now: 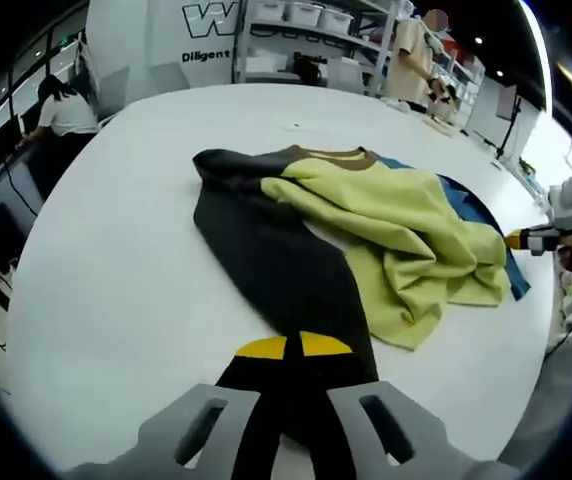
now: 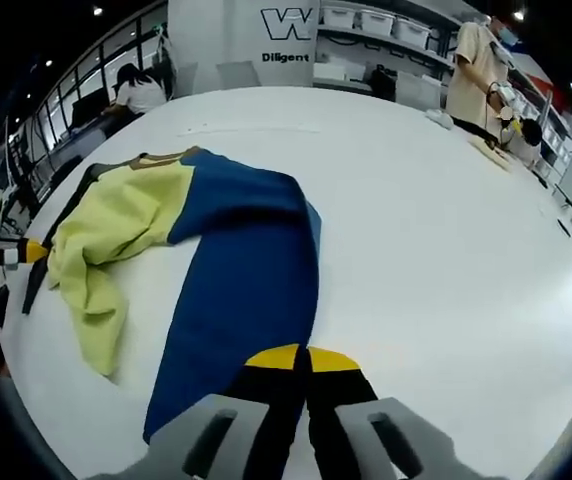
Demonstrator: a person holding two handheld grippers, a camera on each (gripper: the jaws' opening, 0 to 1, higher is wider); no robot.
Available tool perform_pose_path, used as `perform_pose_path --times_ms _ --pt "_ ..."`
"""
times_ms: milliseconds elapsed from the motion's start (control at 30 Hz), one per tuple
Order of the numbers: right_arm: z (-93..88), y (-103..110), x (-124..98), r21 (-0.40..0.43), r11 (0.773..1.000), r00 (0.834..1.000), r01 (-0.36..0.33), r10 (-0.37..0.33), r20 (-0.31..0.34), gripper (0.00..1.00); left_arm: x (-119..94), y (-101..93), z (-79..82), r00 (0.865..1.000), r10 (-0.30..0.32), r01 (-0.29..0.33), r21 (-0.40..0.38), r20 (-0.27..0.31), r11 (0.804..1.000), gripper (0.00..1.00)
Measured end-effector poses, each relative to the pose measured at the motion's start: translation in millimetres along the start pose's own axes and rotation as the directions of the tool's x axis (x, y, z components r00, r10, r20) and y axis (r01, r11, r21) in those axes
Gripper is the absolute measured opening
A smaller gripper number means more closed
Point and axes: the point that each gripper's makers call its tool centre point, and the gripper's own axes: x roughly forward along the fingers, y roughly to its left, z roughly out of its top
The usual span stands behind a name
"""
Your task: Fold the garment on the visible template until the final outline fits inside the template.
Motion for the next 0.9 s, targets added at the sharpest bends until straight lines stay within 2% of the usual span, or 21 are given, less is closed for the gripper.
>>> perform_pose_path --times_ms 233,333,500,733,900 --pt "3.7 -14 3 -0.004 0.999 0.999 0.037 -0.037 -0.01 0.0 -8 17.9 5.6 1.0 0.021 -0.021 0.002 0.023 1.0 0.01" --pt "7.0 -23 5 -0.016 0.999 0.999 0.051 -0.051 -0.016 0.0 -12 31.8 6.7 0.999 0.038 -0.037 -0.016 0.025 0.999 0.01" --pt "14.7 -36 8 -0.022 0.997 0.997 0.075 -0.076 -0.019 0.0 -18 49.0 6.8 0.997 0.07 -0.07 -0.01 0.017 0.997 0.01" --pt "27.6 -52 17 -0.102 0.99 0.994 0.099 -0.103 -0.035 0.0 -25 74.9 7.6 0.994 0.106 -0.106 0.017 -0.011 0.994 0.01" --pt "32.7 -62 22 -0.092 0.991 0.993 0.102 -0.107 -0.055 0.0 -27 88.0 10.3 0.993 0.111 -0.11 0.034 -0.038 0.993 0.01"
